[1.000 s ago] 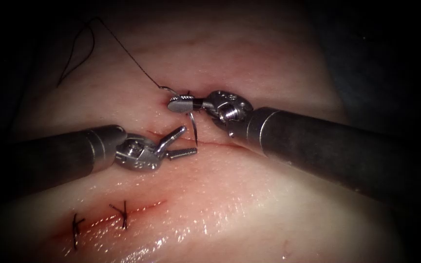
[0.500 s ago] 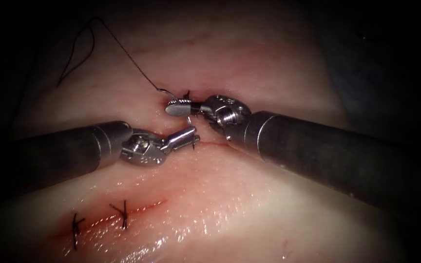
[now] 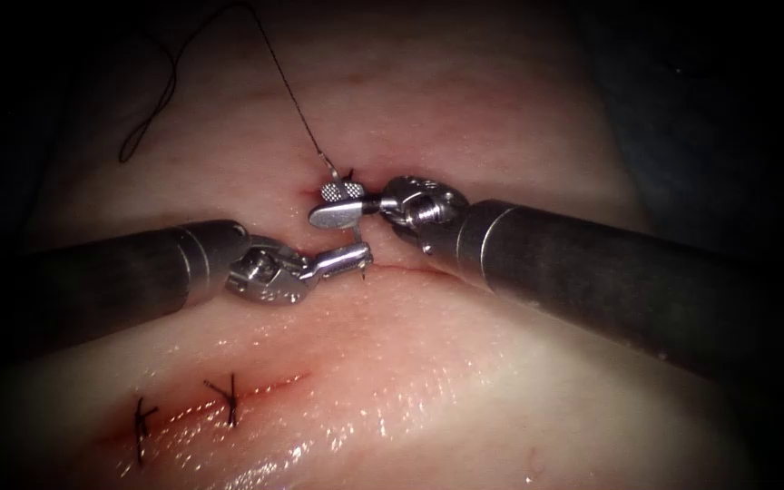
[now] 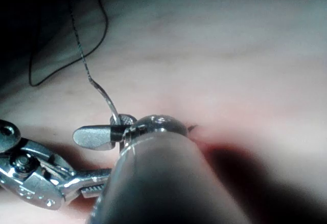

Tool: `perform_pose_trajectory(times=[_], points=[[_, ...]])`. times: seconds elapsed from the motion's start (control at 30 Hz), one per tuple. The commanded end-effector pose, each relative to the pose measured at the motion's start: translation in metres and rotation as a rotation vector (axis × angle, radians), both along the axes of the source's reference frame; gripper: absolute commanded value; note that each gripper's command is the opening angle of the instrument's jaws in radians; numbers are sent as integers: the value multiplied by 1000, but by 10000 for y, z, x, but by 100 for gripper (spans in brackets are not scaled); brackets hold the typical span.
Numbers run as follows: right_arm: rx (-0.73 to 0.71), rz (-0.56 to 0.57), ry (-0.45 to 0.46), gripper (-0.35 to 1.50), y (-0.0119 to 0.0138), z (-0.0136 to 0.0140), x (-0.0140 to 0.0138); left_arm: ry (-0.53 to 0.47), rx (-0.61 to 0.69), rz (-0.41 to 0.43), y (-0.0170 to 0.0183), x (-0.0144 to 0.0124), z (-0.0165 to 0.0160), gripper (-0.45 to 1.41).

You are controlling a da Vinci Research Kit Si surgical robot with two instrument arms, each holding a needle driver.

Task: Wound Closure
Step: Hand the needle back to the left gripper to readjust, then grab the needle with the right needle driver.

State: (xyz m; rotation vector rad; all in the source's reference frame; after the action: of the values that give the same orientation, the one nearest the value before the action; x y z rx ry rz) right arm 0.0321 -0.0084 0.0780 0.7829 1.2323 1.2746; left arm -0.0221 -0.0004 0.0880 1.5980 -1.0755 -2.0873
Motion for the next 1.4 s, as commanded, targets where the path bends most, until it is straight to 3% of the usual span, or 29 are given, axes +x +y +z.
perform_pose_trajectory(times=[0.03, 0.5, 0.63, 0.77, 0.87, 1.07, 1.4], points=[[-20, -8, 0, 135, 8, 5, 7, 3, 4, 14, 4, -2, 4, -45], [-35, -115, 75, 138, 7, 4, 0, 56, 3, 125, 2, 14, -1, -45], [-5, -145, 122, 131, 8, 6, 0, 52, -52, 183, 0, 12, -5, -45], [25, -159, 150, 137, 7, 6, 1, 37, -81, 217, -1, 10, -7, -45], [40, -172, 170, 135, 5, 3, 1, 43, -82, 224, 0, 11, -7, -45], [33, -204, 195, 111, -3, -1, 2, 45, -79, 226, 3, 11, -7, -45], [29, -205, 194, 106, -6, 0, 4, 52, -78, 222, 2, 11, -6, -45]])
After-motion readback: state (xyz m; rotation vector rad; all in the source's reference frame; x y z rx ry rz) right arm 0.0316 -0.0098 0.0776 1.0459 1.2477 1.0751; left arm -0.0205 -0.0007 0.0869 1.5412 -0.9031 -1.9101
